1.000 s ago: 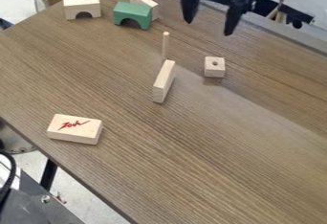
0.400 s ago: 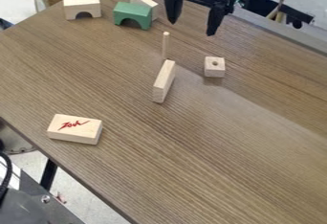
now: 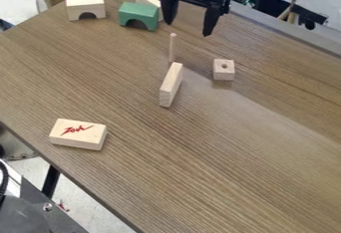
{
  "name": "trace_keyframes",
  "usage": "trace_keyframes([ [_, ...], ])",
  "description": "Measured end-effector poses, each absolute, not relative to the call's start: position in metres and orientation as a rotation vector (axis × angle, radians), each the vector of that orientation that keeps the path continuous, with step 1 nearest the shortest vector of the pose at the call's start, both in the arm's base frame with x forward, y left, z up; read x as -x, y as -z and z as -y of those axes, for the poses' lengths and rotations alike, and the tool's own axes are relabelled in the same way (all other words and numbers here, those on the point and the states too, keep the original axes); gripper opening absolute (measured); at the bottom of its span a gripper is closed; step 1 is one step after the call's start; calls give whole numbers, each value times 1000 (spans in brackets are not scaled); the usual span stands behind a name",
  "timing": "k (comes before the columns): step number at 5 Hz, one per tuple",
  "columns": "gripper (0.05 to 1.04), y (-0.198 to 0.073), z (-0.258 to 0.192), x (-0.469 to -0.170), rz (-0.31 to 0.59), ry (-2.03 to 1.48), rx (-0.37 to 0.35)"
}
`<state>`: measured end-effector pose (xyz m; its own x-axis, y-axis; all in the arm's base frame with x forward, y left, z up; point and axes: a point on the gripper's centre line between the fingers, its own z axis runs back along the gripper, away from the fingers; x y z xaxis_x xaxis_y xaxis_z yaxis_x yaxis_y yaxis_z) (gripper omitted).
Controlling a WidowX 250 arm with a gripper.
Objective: Move the wood stick inside the 3d square block with hole
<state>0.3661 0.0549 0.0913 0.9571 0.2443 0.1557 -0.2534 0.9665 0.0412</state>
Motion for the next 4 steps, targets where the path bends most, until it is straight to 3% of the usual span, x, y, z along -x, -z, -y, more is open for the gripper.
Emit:
trace_keyframes([
  [4, 964, -65, -78, -374, 84, -314, -64],
])
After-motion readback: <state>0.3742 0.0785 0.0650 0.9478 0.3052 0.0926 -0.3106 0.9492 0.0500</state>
